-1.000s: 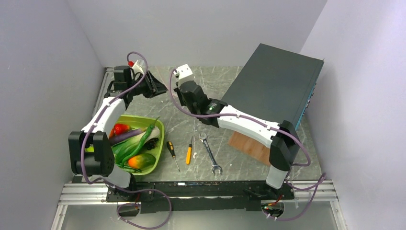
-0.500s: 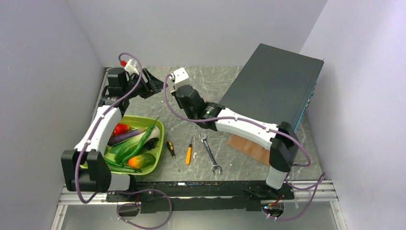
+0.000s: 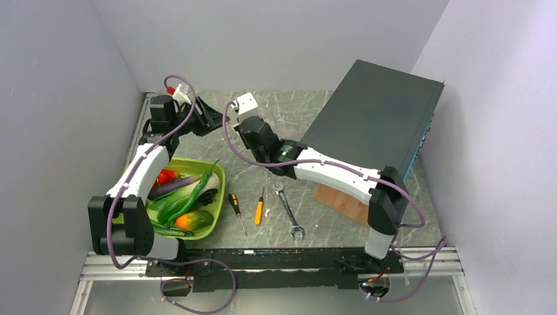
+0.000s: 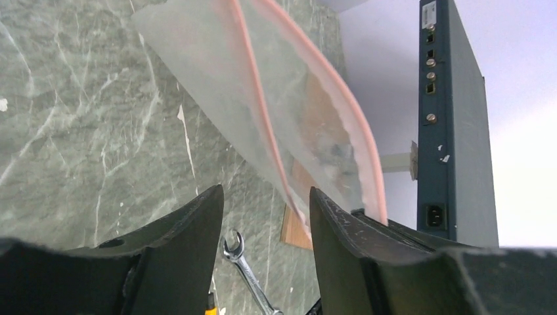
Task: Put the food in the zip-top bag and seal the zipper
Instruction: Open the zipper of the food storage bag.
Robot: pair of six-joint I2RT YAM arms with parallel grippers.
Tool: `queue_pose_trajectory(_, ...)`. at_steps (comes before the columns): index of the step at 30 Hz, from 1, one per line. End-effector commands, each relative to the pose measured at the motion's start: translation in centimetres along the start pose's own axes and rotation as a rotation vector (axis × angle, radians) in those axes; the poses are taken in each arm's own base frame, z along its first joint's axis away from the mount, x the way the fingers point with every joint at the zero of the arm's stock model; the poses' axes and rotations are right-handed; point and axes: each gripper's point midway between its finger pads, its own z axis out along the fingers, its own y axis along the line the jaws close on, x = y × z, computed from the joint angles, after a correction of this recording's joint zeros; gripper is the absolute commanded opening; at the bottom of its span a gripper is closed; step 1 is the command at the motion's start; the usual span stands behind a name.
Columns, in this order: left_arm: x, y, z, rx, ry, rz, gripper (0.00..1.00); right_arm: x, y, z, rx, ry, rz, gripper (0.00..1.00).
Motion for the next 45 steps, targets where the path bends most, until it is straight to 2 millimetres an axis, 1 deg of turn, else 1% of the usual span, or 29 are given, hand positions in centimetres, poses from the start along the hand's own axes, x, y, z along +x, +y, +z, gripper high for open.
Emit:
queue_pose_trajectory(1,-0.9,-1.9,0.4,0.082,0.017,0.040,0.54,-2.5,0.6,-0.7,-0.015,-0.056,0.037,0.00)
queue_pose_trajectory(2,-0.7,-1.9,0.6,0.084,0.026,0.042,0.52,-2.4,0.8,-0.7,-0.016,-0.054,0.033,0.00)
queue_pose_trajectory(3,-0.7,-1.9,0.7,0.082,0.033,0.043,0.47,-2.2,0.9,-0.7,-0.016,-0.050,0.029,0.00)
queue_pose_trajectory(6,-0.3,-1.6,0.9,0.071,0.047,0.041,0.23,-2.1,0.8,-0.7,-0.009,-0.043,0.026,0.00)
queue_pose_trajectory(7,-0.2,-1.6,1.0,0.067,0.050,0.042,0.16,-2.1,0.8,-0.7,-0.009,-0.041,0.027,0.00)
queue_pose_trajectory(8,-0.2,-1.6,1.0,0.064,0.051,0.042,0.11,-2.1,0.9,-0.6,-0.009,-0.038,0.028,0.00)
queue_pose_trajectory(9,-0.1,-1.7,1.0,0.062,0.051,0.045,0.07,-2.1,0.9,-0.6,-0.008,-0.031,0.025,0.02)
queue_pose_trajectory(11,-0.1,-2.0,0.9,0.066,0.051,0.057,0.02,-1.8,1.1,-0.2,-0.001,-0.006,0.009,0.12)
queue_pose_trajectory(12,0.0,-2.2,0.9,0.069,0.052,0.065,0.00,-2.1,1.1,0.0,0.004,-0.001,0.006,0.18)
queue_pose_trajectory(13,0.1,-2.4,0.9,0.070,0.054,0.072,0.00,-2.1,1.2,0.2,0.009,0.014,-0.007,0.23)
queue_pose_trajectory(15,0.3,-2.7,1.0,0.073,0.063,0.081,0.00,-2.1,1.0,0.7,0.032,0.037,-0.029,0.29)
queue_pose_trajectory(17,0.5,-2.8,1.1,0.074,0.069,0.080,0.00,-2.2,0.7,1.2,0.060,0.058,-0.048,0.32)
queue_pose_trajectory(22,0.6,-2.9,1.1,0.075,0.074,0.070,0.00,-2.1,0.3,2.6,0.095,0.100,-0.071,0.33)
queue_pose_trajectory(28,0.5,-3.0,1.0,0.076,0.071,0.073,0.00,-2.3,-0.3,3.0,0.148,0.096,-0.103,0.32)
queue_pose_trajectory(32,0.6,-3.1,1.0,0.081,0.077,0.068,0.00,-2.6,-1.0,3.1,0.187,0.086,-0.133,0.28)
queue_pose_trajectory(34,0.6,-3.2,1.0,0.086,0.077,0.068,0.00,-2.3,-1.0,3.3,0.192,0.084,-0.135,0.26)
queue_pose_trajectory(35,0.5,-3.2,1.0,0.084,0.075,0.068,0.00,-2.3,-1.1,3.4,0.200,0.083,-0.134,0.15)
queue_pose_trajectory(36,0.5,-3.1,1.0,0.079,0.073,0.072,0.00,-2.3,-1.1,3.4,0.209,0.083,-0.136,0.00)
queue_pose_trajectory(37,0.4,-3.0,1.0,0.072,0.069,0.082,0.00,-2.3,-1.2,3.4,0.213,0.084,-0.137,0.00)
queue_pose_trajectory(38,0.3,-2.9,0.9,0.060,0.068,0.090,0.01,-2.4,-1.3,3.4,0.212,0.082,-0.154,0.00)
queue_pose_trajectory(39,0.2,-2.7,0.8,0.043,0.062,0.109,0.08,-2.7,-1.4,3.2,0.209,0.076,-0.156,0.00)
queue_pose_trajectory(40,0.0,-2.5,0.7,0.024,0.054,0.128,0.18,-3.1,-1.5,2.9,0.204,0.070,-0.154,0.00)
queue_pose_trajectory(42,-0.5,-2.2,0.2,-0.009,0.020,0.167,0.43,-3.8,-1.4,2.4,0.178,0.056,-0.145,0.00)
queue_pose_trajectory(43,-0.7,-2.2,-0.1,-0.019,0.002,0.190,0.52,-4.0,-1.2,2.3,0.156,0.050,-0.142,0.00)
queue_pose_trajectory(45,-1.0,-2.3,-0.6,-0.036,-0.038,0.238,0.64,-4.0,-0.7,2.3,0.118,0.043,-0.145,0.00)
